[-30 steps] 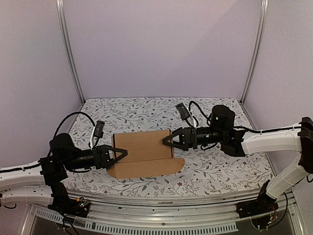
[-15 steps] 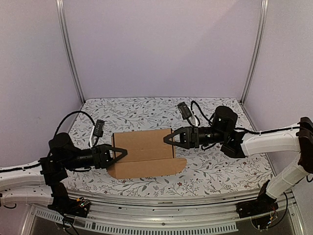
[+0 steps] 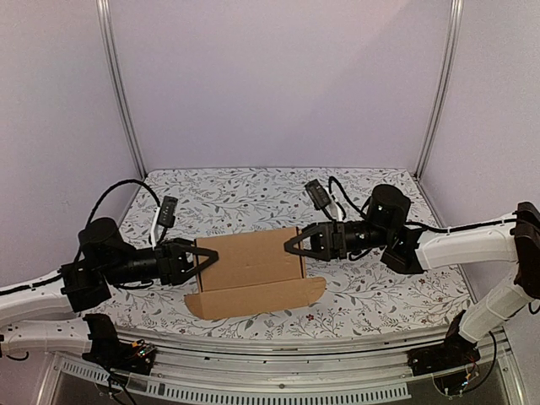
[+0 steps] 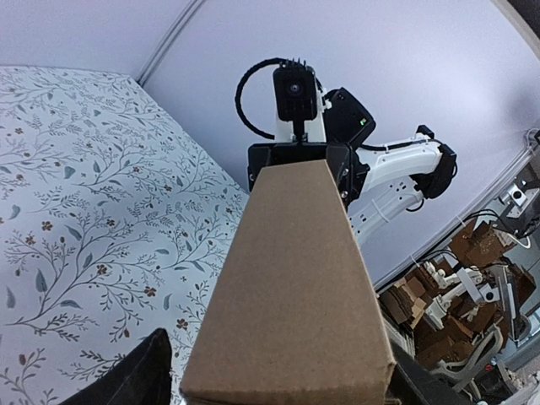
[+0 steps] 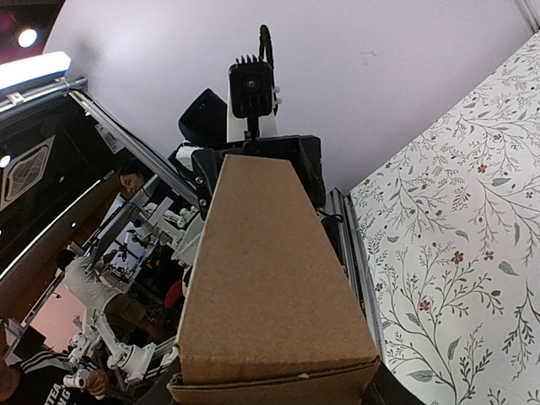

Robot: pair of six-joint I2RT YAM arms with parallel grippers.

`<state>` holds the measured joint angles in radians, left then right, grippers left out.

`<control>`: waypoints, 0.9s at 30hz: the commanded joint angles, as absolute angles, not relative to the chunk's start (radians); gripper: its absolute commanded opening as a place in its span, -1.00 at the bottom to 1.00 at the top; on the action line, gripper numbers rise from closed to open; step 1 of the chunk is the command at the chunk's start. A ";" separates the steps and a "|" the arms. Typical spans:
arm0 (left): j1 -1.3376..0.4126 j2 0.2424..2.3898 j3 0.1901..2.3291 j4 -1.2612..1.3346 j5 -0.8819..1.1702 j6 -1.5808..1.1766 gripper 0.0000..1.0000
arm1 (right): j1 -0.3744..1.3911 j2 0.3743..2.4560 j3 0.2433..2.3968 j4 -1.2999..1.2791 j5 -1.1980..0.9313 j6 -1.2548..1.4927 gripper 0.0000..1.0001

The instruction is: Fold the paper box

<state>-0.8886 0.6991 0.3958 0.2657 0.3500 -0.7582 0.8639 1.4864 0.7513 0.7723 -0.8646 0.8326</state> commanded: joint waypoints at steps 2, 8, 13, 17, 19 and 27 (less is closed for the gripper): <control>-0.871 0.722 0.427 0.237 0.375 -0.727 0.47 | 0.871 1.468 0.736 0.787 -0.888 0.821 -0.50; -0.871 0.757 0.421 0.275 0.413 -0.740 0.33 | 0.871 1.467 0.738 0.787 -0.883 0.821 -0.49; -0.870 0.751 0.416 0.279 0.425 -0.745 0.28 | 0.870 1.468 0.739 0.782 -0.874 0.816 -0.49; -0.871 0.734 0.413 0.275 0.439 -0.744 0.25 | 0.870 1.470 0.741 0.782 -0.868 0.813 -0.50; -0.870 0.729 0.410 0.272 0.443 -0.747 0.24 | 0.870 1.470 0.744 0.784 -0.868 0.813 -0.49; -0.871 0.687 0.385 0.271 0.444 -0.763 0.18 | 0.871 1.454 0.741 0.783 -0.866 0.818 -0.49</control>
<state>-0.8856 0.7174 0.4080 0.2710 0.4351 -0.7555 0.8639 1.4845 0.7425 0.7681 -0.8726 0.8253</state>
